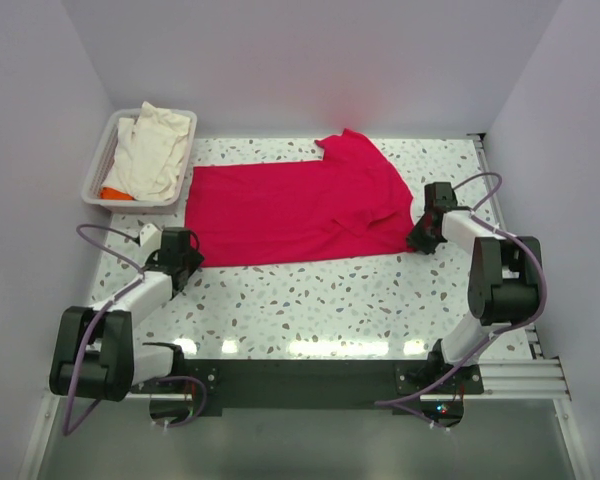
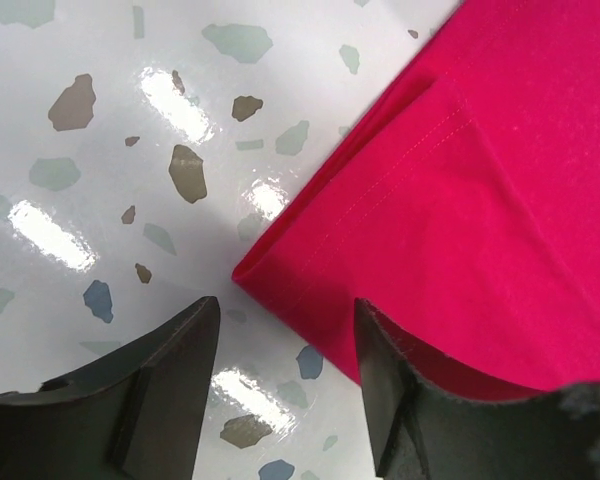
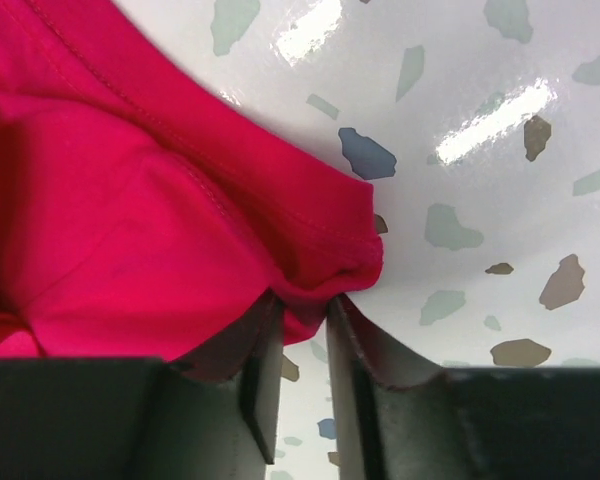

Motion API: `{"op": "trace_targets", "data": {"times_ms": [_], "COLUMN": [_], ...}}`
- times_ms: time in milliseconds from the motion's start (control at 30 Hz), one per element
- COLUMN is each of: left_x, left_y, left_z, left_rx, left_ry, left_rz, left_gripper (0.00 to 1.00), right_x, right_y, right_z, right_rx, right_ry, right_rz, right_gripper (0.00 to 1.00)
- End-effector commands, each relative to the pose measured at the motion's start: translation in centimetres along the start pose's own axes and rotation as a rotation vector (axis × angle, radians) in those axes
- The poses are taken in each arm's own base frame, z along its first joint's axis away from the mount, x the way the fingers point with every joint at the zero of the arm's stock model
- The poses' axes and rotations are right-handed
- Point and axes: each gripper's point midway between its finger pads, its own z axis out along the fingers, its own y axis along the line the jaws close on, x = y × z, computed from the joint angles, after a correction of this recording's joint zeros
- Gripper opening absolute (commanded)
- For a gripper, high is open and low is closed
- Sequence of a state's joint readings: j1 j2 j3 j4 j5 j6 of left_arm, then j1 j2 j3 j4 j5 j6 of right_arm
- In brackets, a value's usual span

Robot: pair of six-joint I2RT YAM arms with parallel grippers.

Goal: Fold and stack the t-shirts
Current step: Fold the tshirt

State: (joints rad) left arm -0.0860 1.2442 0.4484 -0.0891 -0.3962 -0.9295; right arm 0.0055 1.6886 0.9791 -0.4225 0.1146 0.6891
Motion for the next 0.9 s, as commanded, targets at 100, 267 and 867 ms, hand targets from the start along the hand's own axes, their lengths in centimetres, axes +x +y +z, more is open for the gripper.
{"op": "trace_targets", "data": {"times_ms": [100,267,867], "left_x": [-0.8,-1.7,-3.6], "left_y": [-0.6,-0.9,1.5], "left_z": [0.8,0.9,-3.6], "left_rx": [-0.020,-0.042,-0.101], "left_ry": [-0.020,-0.036,-0.069], "left_rz": [-0.033,-0.030,-0.004], "left_gripper": [0.51,0.25,0.00], "right_x": [-1.6,-2.0,-0.1], "right_y": [0.9,0.4,-5.5], "right_z": [-0.5,-1.3,-6.4], "right_rx": [-0.017,0.008,0.157], "right_ry": [-0.043,-0.053,-0.046], "right_rz": [0.015,-0.007,0.005], "right_gripper": [0.11,0.00,0.00]}}
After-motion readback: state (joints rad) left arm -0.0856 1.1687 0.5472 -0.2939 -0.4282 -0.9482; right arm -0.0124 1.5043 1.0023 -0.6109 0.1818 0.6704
